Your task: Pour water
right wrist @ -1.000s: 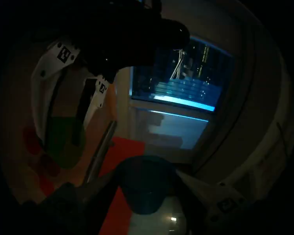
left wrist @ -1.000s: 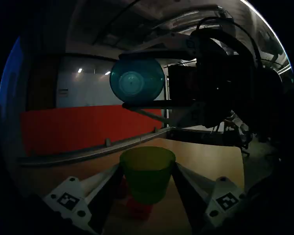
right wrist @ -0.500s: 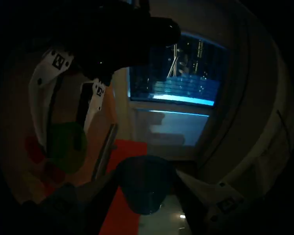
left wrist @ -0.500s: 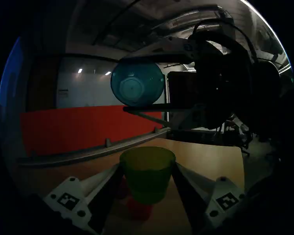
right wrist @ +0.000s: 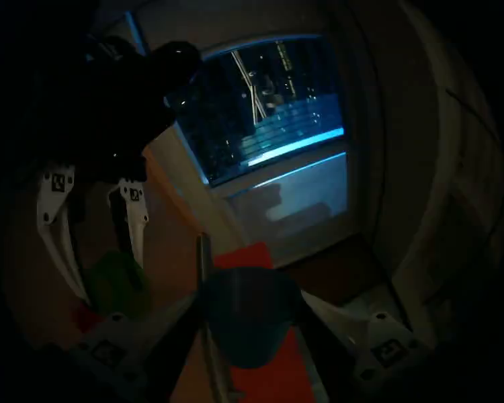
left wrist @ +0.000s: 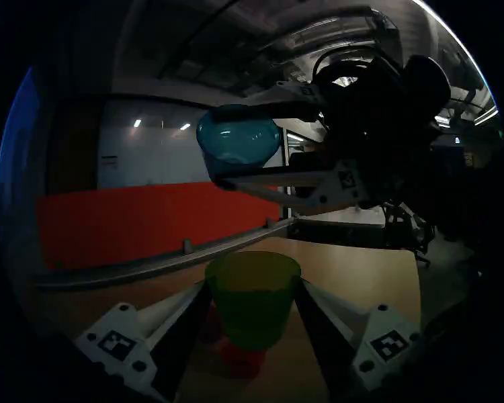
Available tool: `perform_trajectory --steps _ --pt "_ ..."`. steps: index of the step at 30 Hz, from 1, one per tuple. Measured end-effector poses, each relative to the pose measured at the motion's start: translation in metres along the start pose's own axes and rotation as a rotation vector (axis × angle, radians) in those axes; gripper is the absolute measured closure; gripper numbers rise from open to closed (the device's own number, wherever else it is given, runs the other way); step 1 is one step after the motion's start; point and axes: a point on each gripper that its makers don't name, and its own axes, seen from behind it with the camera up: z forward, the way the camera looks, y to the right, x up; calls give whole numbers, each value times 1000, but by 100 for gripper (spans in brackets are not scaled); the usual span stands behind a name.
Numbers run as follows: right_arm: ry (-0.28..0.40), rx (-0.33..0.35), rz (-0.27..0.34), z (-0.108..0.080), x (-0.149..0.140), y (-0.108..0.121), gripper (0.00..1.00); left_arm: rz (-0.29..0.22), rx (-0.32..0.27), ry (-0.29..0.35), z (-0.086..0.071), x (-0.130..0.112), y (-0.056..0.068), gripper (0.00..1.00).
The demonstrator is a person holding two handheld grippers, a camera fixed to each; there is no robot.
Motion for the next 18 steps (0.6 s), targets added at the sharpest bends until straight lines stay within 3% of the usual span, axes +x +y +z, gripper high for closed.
perform_trajectory --steps 11,18 --pt "19 40 363 -8 13 -18 0 11 3 -4 1 1 0 16" --pt "33 61 633 -11 21 -19 0 16 5 -4 0 1 -2 16"
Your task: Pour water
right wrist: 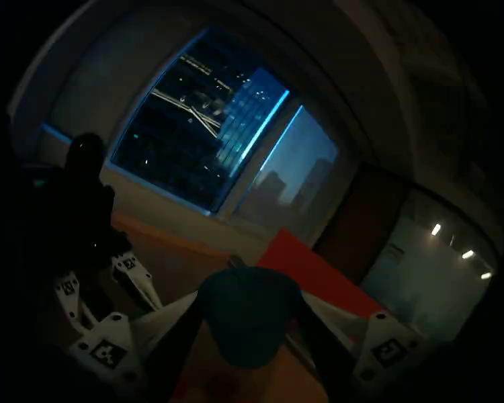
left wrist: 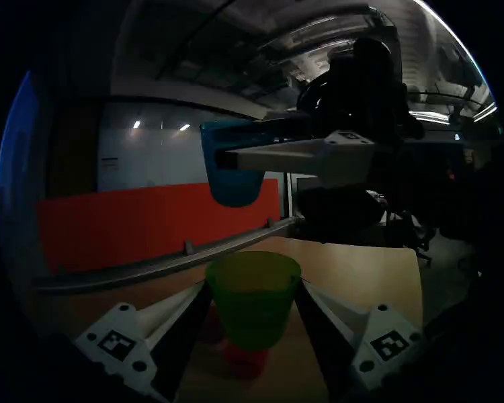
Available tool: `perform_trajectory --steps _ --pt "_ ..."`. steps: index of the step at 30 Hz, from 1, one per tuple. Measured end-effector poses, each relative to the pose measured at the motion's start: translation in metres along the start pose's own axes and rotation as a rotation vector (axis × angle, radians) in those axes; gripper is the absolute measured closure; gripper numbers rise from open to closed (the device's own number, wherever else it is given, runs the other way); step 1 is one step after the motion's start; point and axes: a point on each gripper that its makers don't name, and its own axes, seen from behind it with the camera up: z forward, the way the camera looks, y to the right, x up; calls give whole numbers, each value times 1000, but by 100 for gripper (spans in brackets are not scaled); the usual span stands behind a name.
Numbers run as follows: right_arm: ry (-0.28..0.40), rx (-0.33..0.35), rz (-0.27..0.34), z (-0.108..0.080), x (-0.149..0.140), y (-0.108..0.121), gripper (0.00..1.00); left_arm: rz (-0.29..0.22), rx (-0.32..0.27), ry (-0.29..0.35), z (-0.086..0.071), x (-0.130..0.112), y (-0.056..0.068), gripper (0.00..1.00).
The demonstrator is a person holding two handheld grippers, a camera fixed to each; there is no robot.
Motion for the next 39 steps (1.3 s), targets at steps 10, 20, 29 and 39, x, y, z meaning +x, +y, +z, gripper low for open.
perform_trajectory --steps 10,20,29,39 --pt "12 50 301 -1 7 -9 0 1 5 3 1 2 -2 16" --pt "13 52 381 -8 4 -7 0 12 22 -6 -2 -1 -10 16" --pt "-13 31 384 -26 -17 -1 0 14 73 -24 -10 -8 -33 16" --pt "-30 -25 368 -50 -45 11 0 3 122 -56 -17 -23 -59 16"
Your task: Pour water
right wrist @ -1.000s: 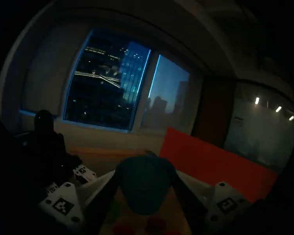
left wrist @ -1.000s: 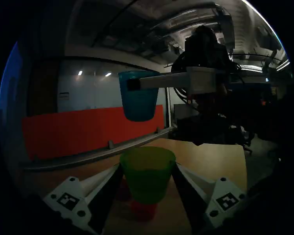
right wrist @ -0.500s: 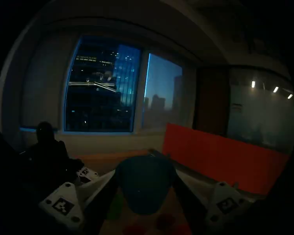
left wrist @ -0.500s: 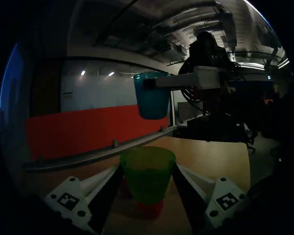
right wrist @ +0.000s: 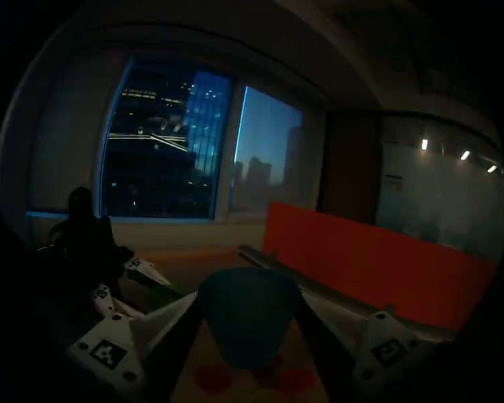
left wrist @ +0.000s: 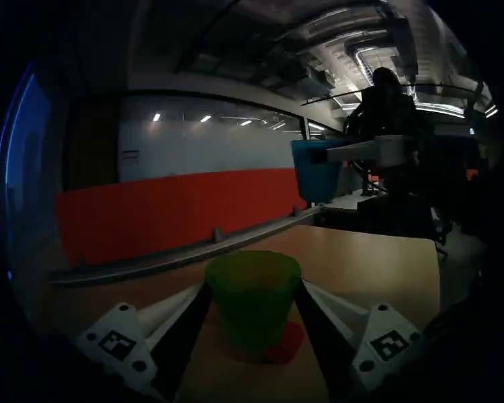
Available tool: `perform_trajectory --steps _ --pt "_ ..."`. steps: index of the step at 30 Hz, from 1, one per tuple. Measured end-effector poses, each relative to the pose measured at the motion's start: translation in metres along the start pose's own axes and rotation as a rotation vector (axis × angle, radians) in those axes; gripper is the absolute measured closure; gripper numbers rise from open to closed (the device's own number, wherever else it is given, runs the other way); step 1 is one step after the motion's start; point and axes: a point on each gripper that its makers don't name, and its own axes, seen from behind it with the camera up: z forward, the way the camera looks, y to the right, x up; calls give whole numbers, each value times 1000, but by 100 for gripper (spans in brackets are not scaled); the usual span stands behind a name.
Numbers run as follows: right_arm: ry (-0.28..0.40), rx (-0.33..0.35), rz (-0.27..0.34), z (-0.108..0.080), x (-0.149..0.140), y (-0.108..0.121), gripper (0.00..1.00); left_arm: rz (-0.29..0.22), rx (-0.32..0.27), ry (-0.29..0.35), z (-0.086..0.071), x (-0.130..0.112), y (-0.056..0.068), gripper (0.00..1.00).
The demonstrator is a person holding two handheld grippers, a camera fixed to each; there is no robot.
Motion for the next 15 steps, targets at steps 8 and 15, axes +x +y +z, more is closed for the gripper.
perform_trajectory --steps 8,15 --pt "4 -25 3 -16 -11 11 0 -2 24 -22 1 -9 -13 16" --pt "0 -15 22 -22 -17 10 0 2 22 -41 2 -14 -14 16"
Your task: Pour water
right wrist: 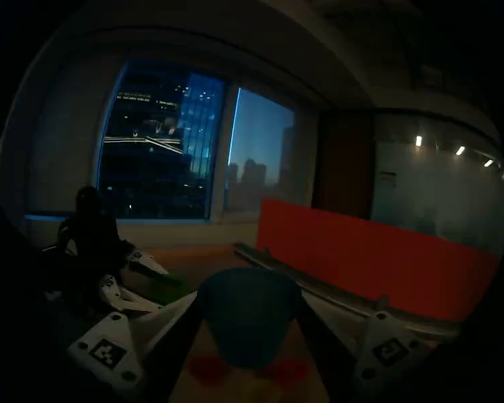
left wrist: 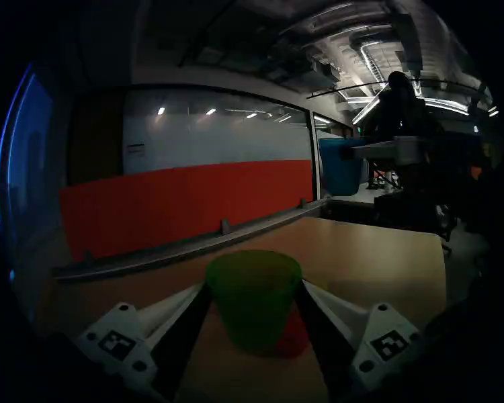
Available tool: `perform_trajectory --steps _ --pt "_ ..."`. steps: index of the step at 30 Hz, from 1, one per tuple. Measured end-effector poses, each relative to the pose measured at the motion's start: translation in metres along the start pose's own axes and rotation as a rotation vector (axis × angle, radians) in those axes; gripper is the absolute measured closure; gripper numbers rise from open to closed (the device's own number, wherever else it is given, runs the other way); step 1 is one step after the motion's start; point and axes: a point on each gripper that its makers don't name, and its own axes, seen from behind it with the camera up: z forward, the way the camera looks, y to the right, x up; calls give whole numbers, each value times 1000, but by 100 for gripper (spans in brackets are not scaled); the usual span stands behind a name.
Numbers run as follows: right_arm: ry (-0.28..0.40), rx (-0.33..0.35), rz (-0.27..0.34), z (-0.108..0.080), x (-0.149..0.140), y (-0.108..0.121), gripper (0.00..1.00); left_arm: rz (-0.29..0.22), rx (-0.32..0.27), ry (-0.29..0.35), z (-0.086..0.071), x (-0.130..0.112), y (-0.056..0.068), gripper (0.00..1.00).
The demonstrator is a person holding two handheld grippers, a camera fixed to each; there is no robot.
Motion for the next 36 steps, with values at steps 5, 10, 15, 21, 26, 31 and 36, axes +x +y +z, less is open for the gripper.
perform_trajectory --steps 5,10,15,21,26,31,36 --pt "-19 3 13 -2 -10 2 0 4 -3 -24 2 -6 -1 16" --pt "-53 17 34 -4 -25 1 0 1 -8 -53 5 -14 -4 16" --pt "-89 40 54 -4 -41 0 0 7 -13 -91 9 -23 -9 16" --pt "-133 72 66 -4 -61 -4 0 10 -24 -170 16 -45 -13 15" --pt "-178 96 63 -2 -82 -8 0 28 -41 -245 23 -66 -13 16" --pt "-219 114 66 2 -102 -8 0 45 -52 -307 29 -82 -15 15" --pt "-252 135 73 5 -119 -10 0 49 -76 -359 31 -97 -14 15"
